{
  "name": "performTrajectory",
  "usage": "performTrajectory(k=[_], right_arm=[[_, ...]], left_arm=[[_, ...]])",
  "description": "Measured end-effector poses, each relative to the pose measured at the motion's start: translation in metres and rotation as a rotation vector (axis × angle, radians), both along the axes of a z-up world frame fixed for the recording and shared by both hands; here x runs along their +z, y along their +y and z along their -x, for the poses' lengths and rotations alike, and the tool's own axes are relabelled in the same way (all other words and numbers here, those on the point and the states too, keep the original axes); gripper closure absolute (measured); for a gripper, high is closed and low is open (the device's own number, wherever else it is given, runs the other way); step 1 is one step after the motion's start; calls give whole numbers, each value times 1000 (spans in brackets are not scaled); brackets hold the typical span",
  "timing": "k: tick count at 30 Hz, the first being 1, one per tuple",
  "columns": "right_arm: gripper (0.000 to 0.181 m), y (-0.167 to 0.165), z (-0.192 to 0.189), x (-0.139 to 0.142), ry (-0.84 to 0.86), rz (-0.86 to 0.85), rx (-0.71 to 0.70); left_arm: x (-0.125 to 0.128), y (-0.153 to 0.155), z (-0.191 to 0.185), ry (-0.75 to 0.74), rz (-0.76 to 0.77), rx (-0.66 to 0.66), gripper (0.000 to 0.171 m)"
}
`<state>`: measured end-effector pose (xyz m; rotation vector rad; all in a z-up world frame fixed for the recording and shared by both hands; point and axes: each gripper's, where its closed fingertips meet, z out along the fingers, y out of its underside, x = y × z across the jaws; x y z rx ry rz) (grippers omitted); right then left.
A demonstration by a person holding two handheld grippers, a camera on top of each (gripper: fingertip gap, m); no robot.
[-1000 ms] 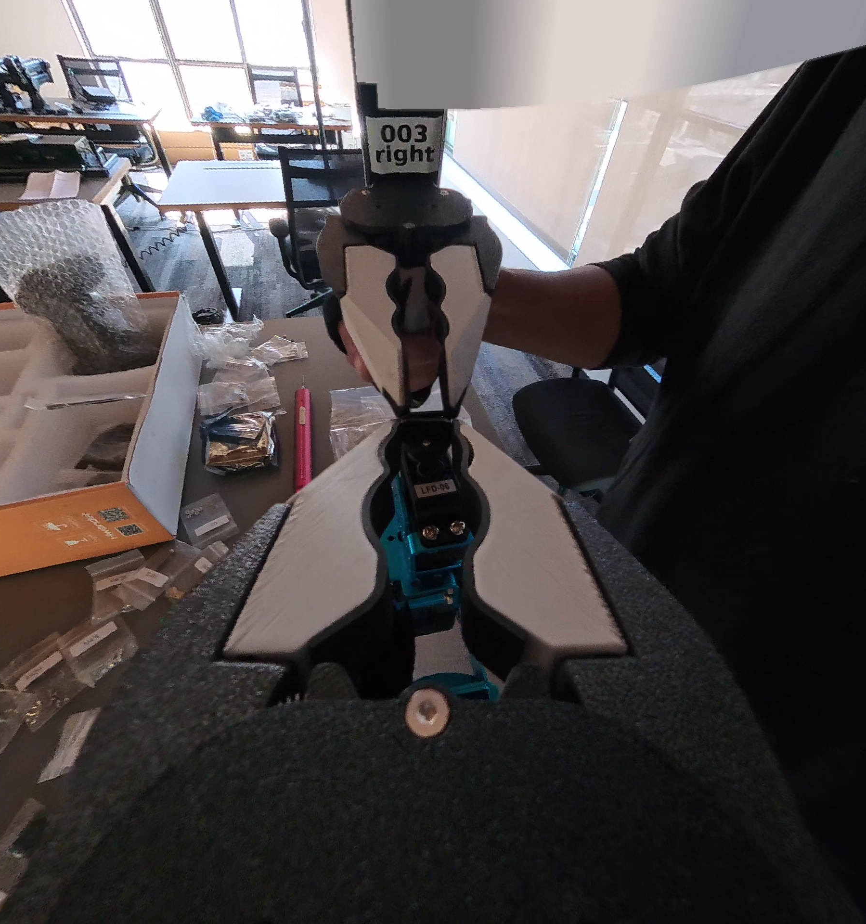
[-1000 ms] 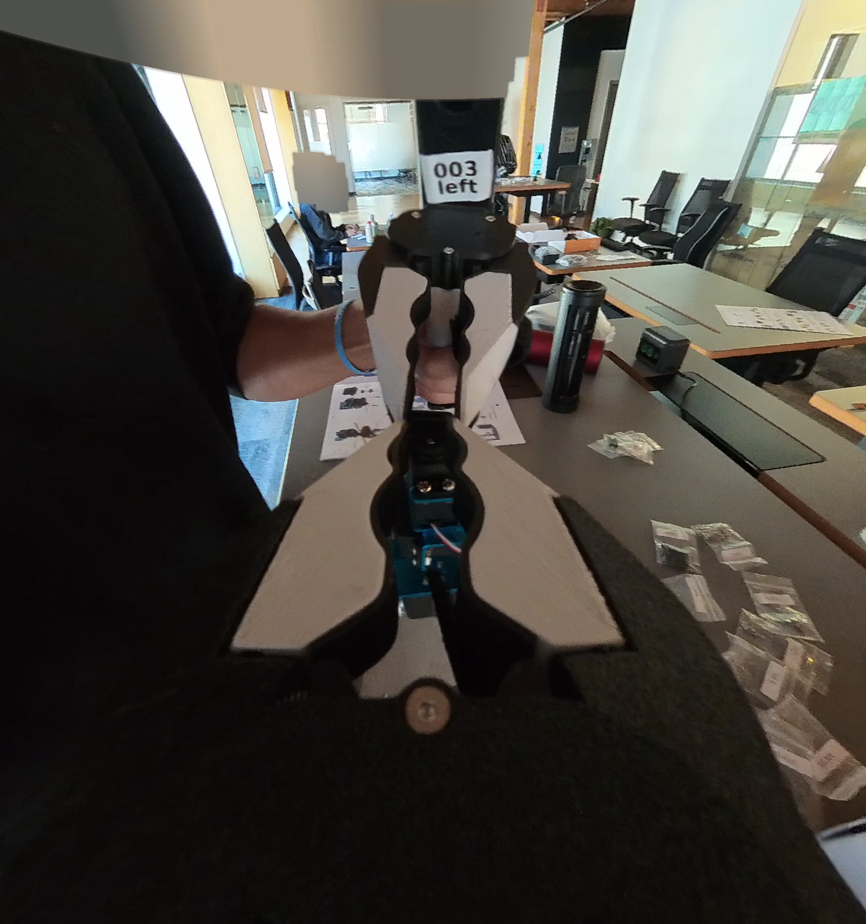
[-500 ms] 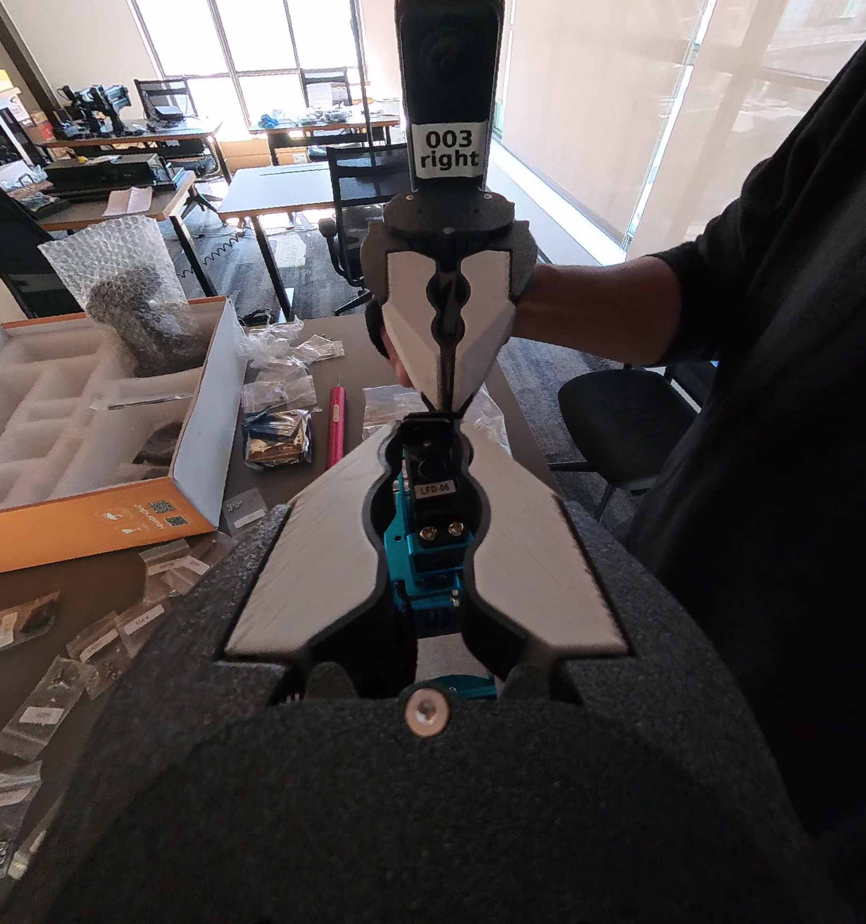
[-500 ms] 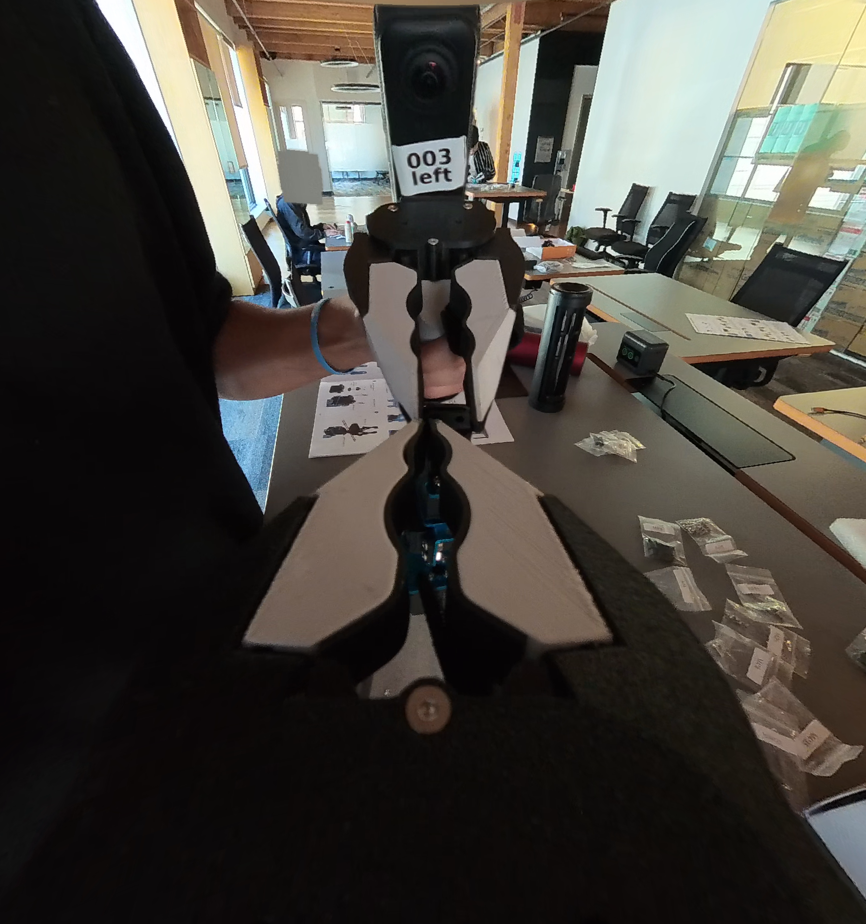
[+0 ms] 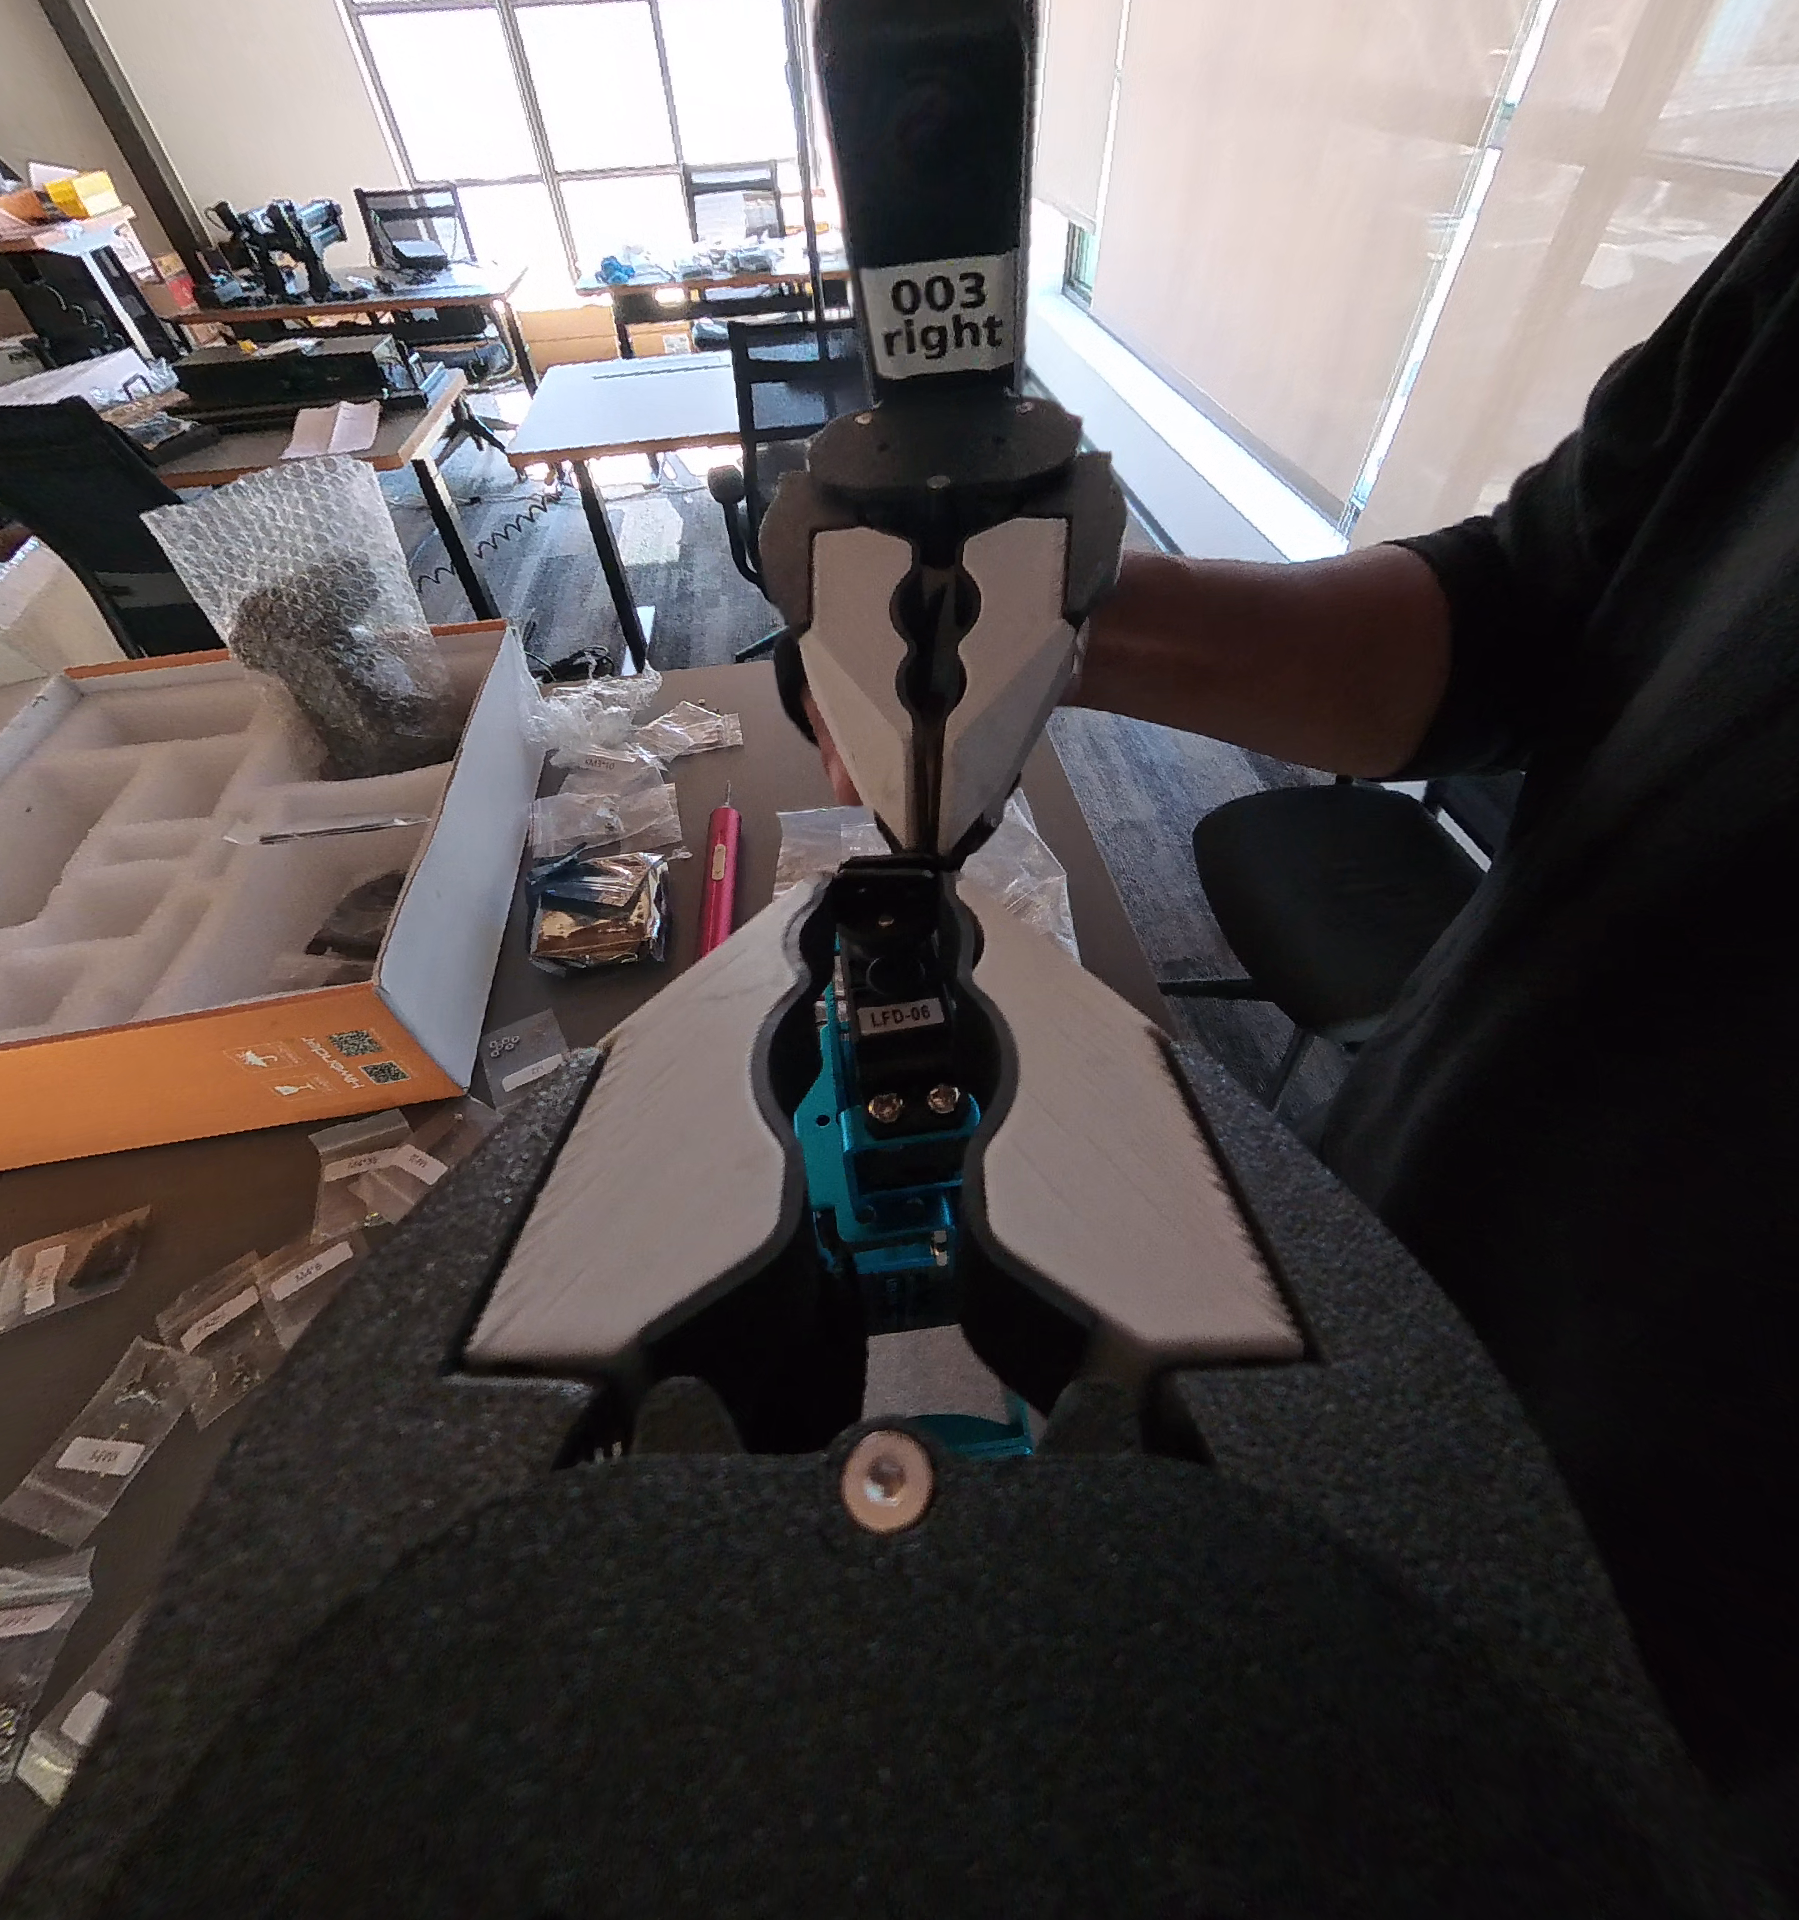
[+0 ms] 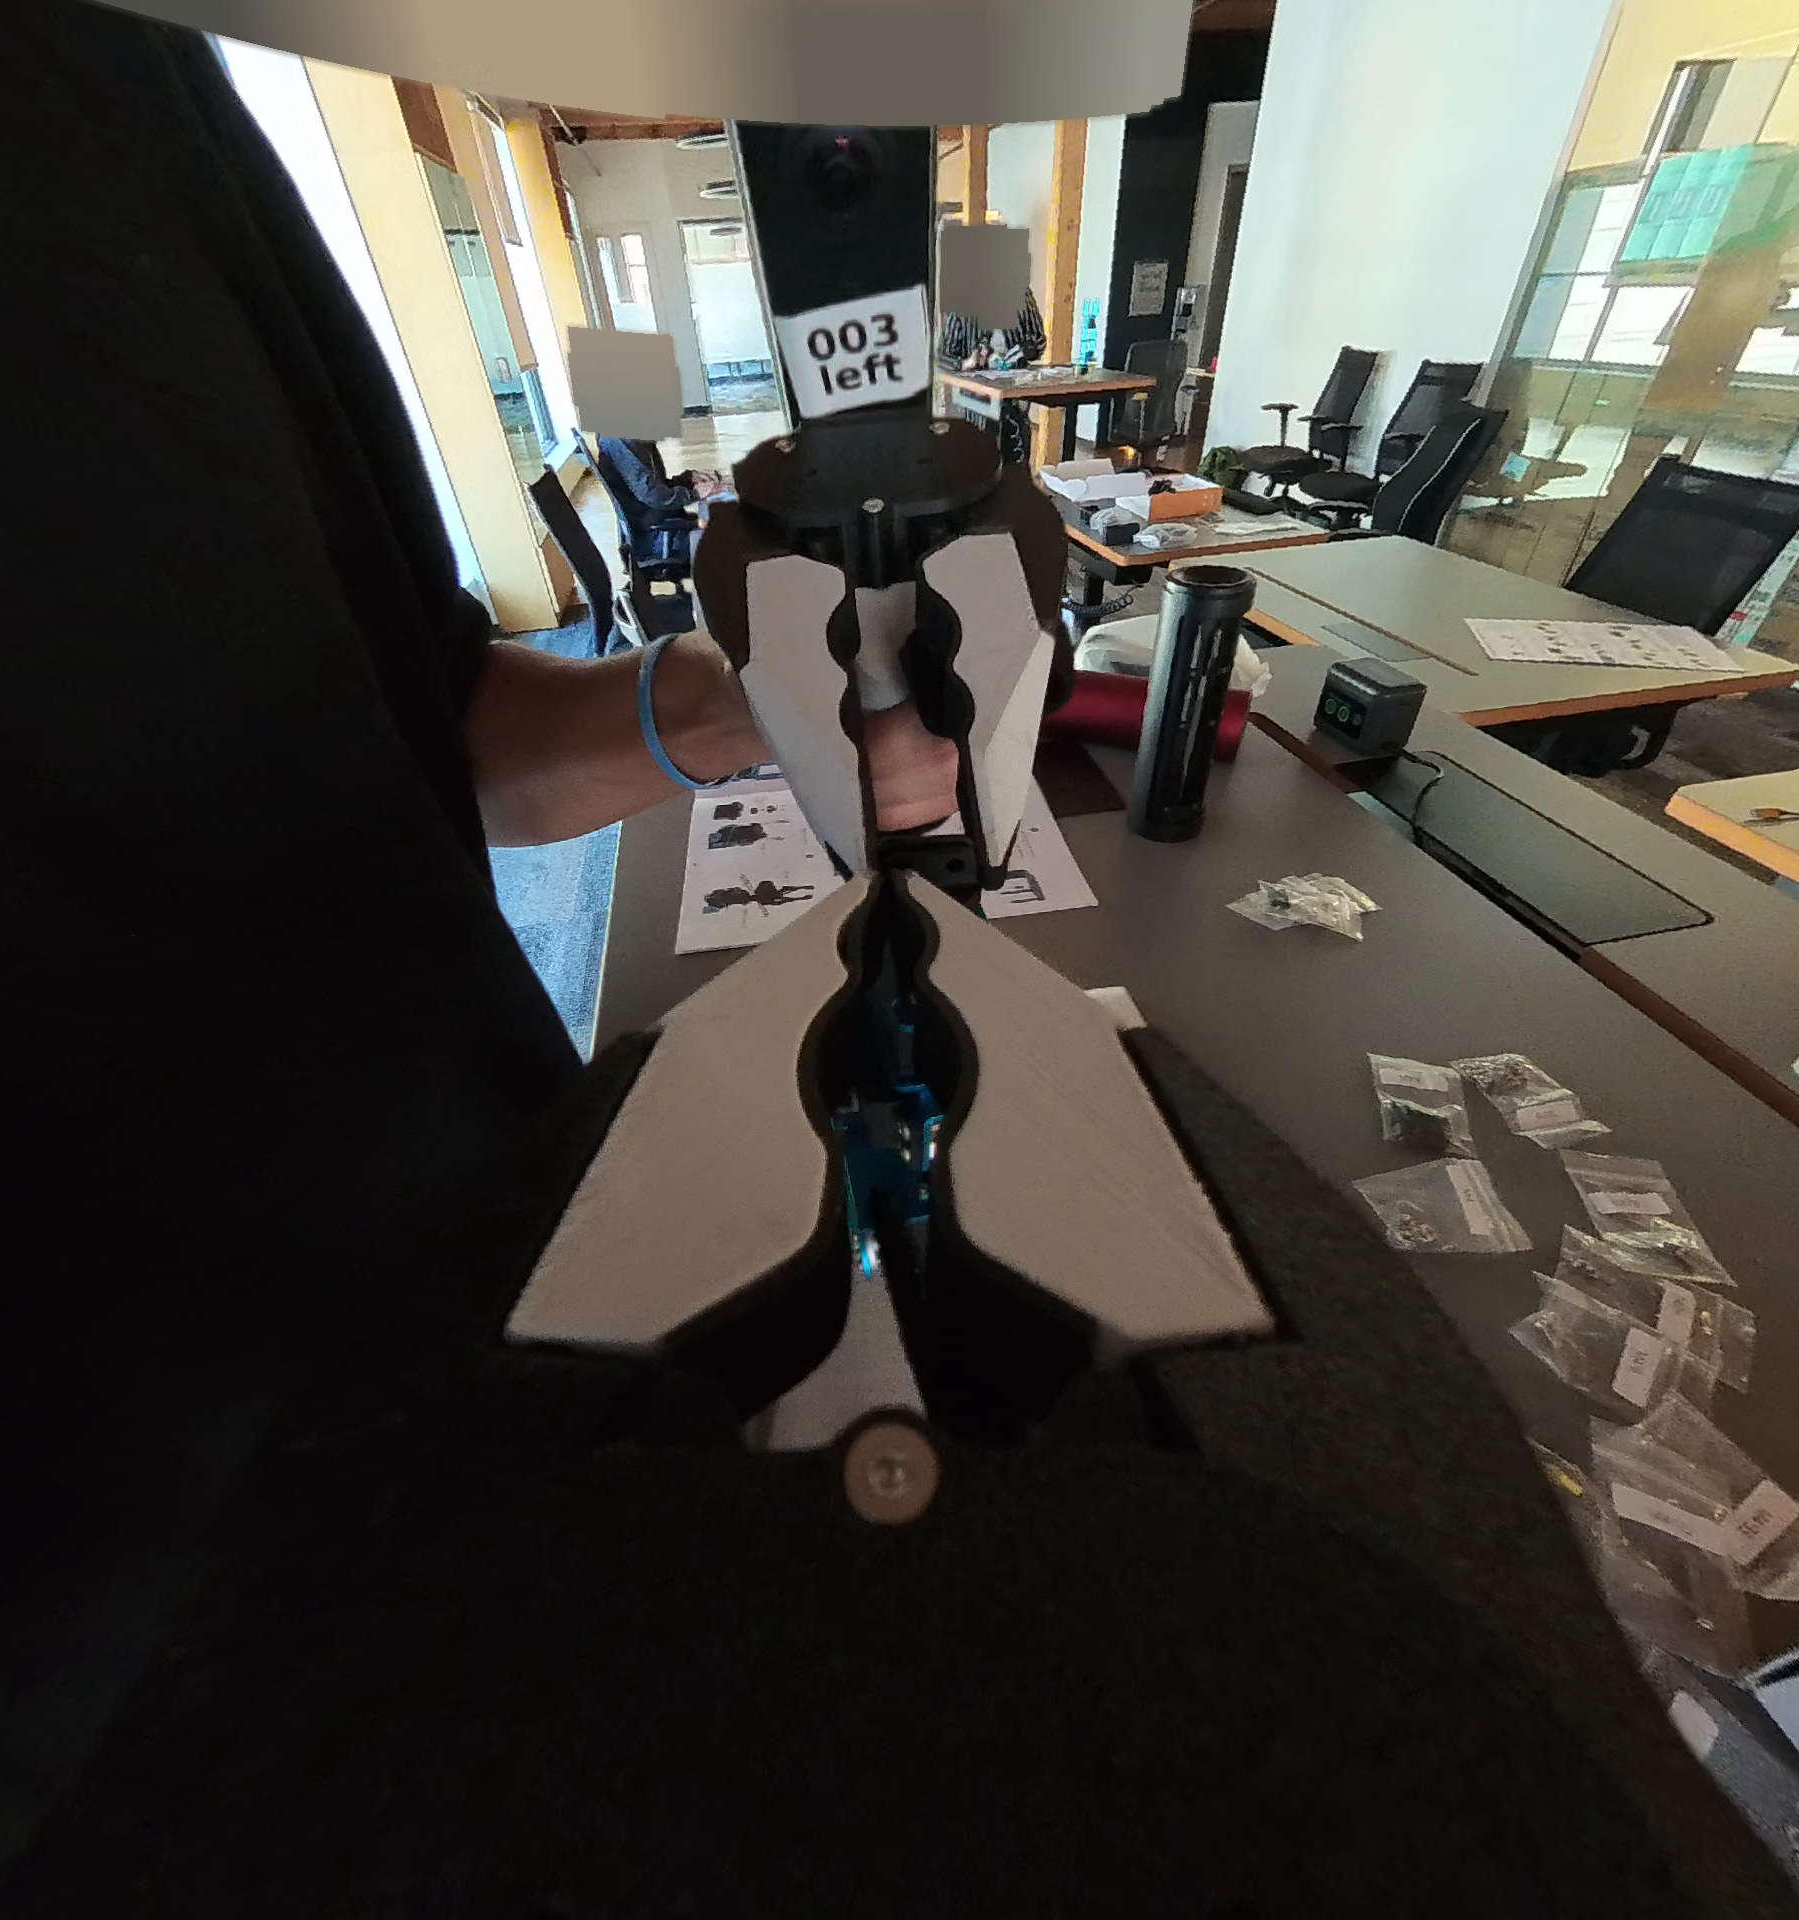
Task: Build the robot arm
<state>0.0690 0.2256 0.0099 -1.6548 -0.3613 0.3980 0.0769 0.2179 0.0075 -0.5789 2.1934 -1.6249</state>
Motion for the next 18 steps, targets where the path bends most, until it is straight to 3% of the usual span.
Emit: performTrajectory(k=[6, 13, 18], right_arm=[[160, -4, 6, -1, -27, 3, -149], [161, 2, 6, -1, -108, -19, -271], [156, 3, 8, -1, -104, 1, -282]], left_arm=[[0, 3, 0, -2, 34, 19, 152], [0, 3, -3, -9, 41, 20, 152], [-1, 4, -3, -14, 43, 34, 154]])
